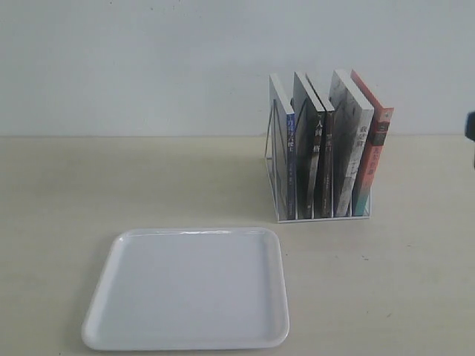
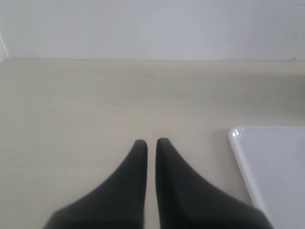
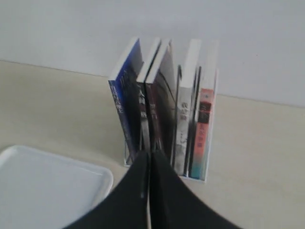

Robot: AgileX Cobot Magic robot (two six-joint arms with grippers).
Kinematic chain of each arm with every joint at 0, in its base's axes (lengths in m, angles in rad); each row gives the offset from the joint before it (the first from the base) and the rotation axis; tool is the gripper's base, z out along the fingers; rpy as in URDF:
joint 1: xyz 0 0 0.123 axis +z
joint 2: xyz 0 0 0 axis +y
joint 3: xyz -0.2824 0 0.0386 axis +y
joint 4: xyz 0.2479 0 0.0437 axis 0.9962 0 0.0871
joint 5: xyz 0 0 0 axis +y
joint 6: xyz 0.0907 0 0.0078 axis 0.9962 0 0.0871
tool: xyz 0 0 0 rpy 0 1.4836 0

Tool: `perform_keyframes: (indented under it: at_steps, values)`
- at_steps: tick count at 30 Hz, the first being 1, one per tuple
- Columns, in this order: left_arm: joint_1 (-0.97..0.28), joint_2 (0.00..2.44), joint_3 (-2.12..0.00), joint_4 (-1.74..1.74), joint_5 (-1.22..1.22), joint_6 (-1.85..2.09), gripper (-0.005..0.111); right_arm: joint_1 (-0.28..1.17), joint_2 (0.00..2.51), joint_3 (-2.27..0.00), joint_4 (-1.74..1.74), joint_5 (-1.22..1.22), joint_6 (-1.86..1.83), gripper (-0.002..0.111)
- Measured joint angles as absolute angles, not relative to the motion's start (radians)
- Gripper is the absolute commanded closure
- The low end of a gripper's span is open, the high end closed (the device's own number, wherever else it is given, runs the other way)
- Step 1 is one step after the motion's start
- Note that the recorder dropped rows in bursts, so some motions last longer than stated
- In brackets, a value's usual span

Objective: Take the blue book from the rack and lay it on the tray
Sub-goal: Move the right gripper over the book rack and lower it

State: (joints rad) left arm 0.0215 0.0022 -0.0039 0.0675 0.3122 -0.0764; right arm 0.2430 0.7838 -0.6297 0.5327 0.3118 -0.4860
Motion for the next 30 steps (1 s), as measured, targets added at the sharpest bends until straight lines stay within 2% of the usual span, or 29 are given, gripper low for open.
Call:
perform_keyframes:
  at_steps: [8,17,25,28,30]
  values:
    - [0.021,0.002,-0.004,0.067,0.312,-0.076,0.101,0.278,1.152,-1.032,0.502,0.442,-0.458,0.109]
    - [0.021,0.002,-0.004,0.067,0.312,-0.076,0.101,0.282,1.502,-1.492,0.090,0.828,-0.087,0.109]
    - [0.021,0.002,-0.004,0.067,0.312,-0.076,0.101,0.289,1.709,-1.763,0.108,0.993,-0.034,0.108]
    - [0.021,0.002,-0.004,0.067,0.312,-0.076,0.101,0.289,1.779,-1.833,0.110,1.029,-0.066,0.102]
    - [0.021,0.002,-0.004,0.067,0.312,-0.076,0.101,0.289,1.819,-1.868,0.112,1.044,-0.083,0.091]
